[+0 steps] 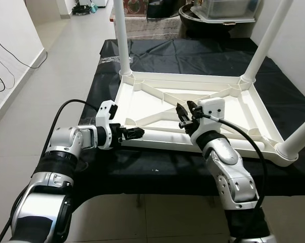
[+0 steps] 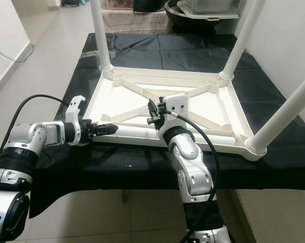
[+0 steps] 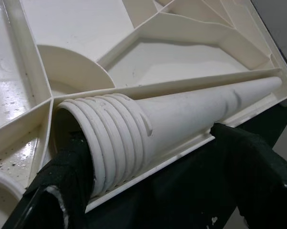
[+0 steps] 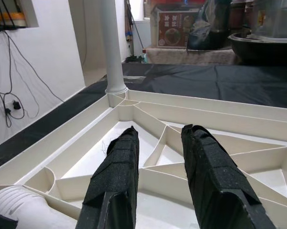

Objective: Building children table

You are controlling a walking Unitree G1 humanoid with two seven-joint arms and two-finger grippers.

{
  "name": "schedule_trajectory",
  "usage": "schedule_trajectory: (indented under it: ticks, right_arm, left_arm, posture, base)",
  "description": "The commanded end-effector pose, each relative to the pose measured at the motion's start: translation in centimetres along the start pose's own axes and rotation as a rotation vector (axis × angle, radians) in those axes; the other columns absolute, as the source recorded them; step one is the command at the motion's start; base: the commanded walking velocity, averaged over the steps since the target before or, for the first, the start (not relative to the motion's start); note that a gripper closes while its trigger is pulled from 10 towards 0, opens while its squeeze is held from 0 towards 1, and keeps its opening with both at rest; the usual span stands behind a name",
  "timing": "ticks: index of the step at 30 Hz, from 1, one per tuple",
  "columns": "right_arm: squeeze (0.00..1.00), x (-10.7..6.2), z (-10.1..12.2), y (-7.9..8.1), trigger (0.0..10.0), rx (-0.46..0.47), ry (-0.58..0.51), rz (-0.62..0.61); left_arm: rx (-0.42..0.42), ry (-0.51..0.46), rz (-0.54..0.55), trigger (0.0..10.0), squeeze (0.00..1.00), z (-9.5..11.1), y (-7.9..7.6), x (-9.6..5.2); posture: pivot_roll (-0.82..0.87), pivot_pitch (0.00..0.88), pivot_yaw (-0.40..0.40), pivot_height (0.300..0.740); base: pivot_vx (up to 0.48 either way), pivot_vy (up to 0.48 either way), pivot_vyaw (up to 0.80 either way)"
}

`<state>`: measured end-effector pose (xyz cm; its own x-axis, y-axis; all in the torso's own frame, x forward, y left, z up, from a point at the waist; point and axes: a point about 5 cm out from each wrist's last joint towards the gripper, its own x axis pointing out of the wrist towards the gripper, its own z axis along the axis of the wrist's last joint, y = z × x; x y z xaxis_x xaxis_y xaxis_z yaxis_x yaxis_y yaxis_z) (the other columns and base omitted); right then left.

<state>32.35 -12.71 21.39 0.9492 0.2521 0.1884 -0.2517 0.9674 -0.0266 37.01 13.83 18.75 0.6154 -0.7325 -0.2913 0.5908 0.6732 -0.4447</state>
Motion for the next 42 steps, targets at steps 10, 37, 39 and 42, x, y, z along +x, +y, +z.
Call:
schedule_trajectory:
  ticks: [10,37,39,42]
  right_arm:
    - [0.00,0.2,0.0,0.4,10.0,0.010,-0.007,0.004]
    - [0.00,0.3,0.8,-0.6,10.0,-0.012,-0.036,-0.023]
    - [0.00,0.3,0.8,-0.6,10.0,-0.013,-0.037,-0.024]
    - [0.00,0.3,0.9,-0.7,10.0,-0.017,-0.039,-0.028]
  left_arm:
    - [-0.133,-0.141,-0.354,10.0,0.00,-0.4,-1.4,-3.0]
    - [-0.234,-0.042,-0.359,0.0,0.00,-5.1,-0.4,-3.9]
    - [-0.235,-0.046,-0.351,0.0,0.00,-5.2,-0.3,-3.9]
    - [-0.234,-0.052,-0.341,0.0,0.00,-5.4,-0.1,-4.0]
  posture:
    - [0.11,0.146,-0.022,0.740]
    - [0.08,0.125,-0.011,0.740]
    - [0.08,0.124,-0.014,0.740]
    - [0.08,0.124,-0.013,0.740]
  base:
    - [0.000,0.000,0.00]
    - [0.000,0.000,0.00]
    - [0.000,0.000,0.00]
    - [0.000,0.000,0.00]
